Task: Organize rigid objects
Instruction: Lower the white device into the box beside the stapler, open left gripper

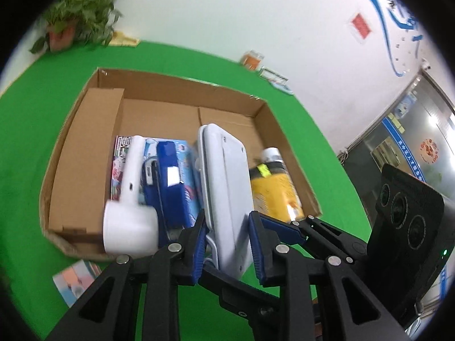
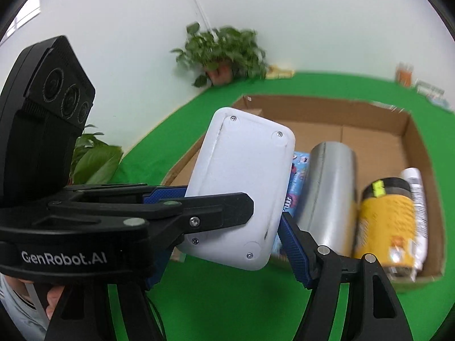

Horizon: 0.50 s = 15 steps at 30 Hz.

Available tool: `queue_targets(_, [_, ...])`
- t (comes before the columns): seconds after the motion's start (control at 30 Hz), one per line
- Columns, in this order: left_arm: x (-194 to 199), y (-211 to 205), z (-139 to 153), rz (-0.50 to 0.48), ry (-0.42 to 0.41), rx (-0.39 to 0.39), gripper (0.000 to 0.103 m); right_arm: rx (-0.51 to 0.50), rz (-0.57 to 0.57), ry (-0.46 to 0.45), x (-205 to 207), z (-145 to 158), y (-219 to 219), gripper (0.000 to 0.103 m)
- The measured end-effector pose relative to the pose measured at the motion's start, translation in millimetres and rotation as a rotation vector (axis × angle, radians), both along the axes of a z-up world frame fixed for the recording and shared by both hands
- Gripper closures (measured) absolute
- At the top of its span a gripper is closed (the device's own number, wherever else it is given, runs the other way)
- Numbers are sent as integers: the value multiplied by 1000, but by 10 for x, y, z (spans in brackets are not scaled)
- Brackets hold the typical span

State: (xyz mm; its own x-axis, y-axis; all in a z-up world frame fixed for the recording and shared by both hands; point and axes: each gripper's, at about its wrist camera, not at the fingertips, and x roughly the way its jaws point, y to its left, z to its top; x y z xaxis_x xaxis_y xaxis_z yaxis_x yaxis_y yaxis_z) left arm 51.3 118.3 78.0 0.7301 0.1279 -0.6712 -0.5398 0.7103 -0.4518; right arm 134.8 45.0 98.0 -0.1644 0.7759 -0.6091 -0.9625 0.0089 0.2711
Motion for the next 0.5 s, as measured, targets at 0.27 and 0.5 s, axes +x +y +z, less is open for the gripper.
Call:
queue_targets(0.27, [252,340,-317,0,62,-118,77,-151,0,59,185,-192,548,34])
queue_targets(0.5, [322,388,-474,54,153,-107,80,-186,1,69,255,-344,610,34])
